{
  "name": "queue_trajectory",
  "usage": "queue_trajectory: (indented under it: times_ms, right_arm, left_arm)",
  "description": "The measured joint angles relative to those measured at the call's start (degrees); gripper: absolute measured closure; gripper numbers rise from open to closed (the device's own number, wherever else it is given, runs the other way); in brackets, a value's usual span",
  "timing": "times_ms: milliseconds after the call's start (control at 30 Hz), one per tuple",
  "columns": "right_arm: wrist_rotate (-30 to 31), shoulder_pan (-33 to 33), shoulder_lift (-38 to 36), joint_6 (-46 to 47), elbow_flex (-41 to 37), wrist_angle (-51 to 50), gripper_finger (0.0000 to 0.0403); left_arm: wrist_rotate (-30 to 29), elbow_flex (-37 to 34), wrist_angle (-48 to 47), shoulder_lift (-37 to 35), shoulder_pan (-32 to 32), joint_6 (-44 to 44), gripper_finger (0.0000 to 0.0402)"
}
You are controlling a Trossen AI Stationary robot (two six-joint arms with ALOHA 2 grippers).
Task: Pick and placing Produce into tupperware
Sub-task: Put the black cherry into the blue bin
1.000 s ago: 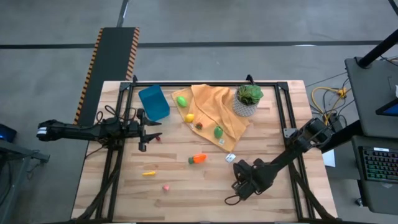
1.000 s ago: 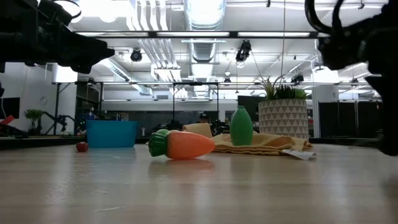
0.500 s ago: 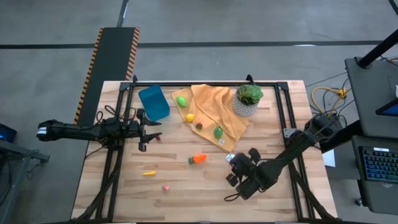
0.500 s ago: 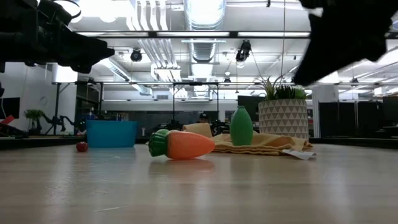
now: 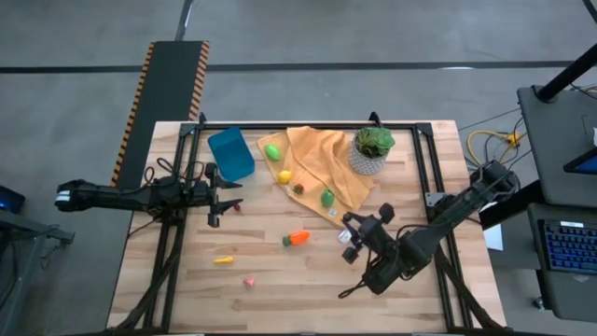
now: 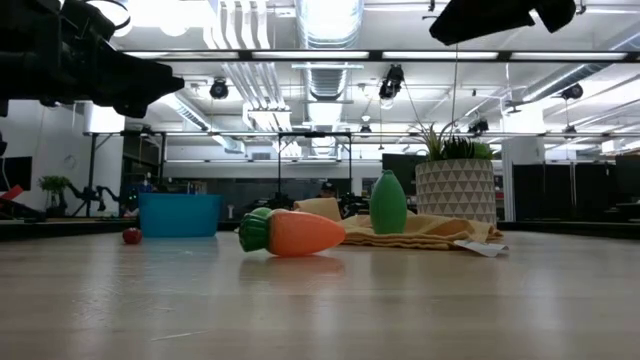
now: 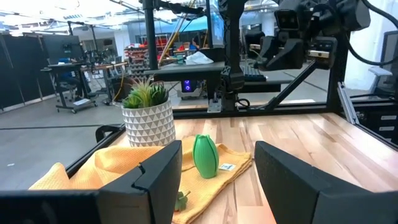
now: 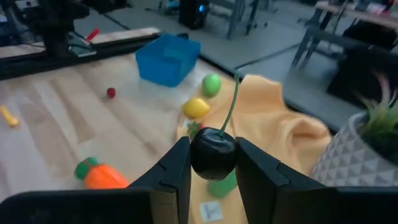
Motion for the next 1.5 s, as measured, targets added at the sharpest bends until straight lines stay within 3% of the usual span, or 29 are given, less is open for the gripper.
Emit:
queue_trajectory:
  times_ms: [167,300,500,733,900,1100,1500]
  right_arm:
    - [0.1,-0.9,0.5,-2.7,-0.1,2.4,0.0312]
    - [-1.4,-2.9,1.3,-14.0,-0.2,13.2,0.0312]
    - [-13.7,-9.1,3.8,-37.9,-0.3,37.0,0.0312]
    - [-28.1,-16.3,7.8,-53.3,-0.4,54.0,0.0312]
    - [-35.2,-20.1,9.8,-57.9,-0.4,60.5,0.0312]
    - [-43.0,-23.0,10.9,-58.7,0.2,62.9,0.0312]
    - [-43.2,-24.3,11.4,-60.7,0.8,63.1,0.0312]
  left_arm:
    - [0.0,0.0,0.0,0.0,0.0,0.0,0.0212]
    - [0.0,0.0,0.1,0.0,0.0,-0.1,0.0212]
    - [0.1,0.0,0.9,0.0,0.0,-1.5,0.0212]
    - [4.0,0.0,4.0,0.0,0.0,-7.9,0.0212]
    - [10.3,0.0,7.9,0.2,0.0,-11.9,0.0212]
    - [10.8,0.0,11.9,2.9,0.0,-12.3,0.0212]
    - [12.3,0.8,34.2,24.3,0.0,-12.2,0.0212]
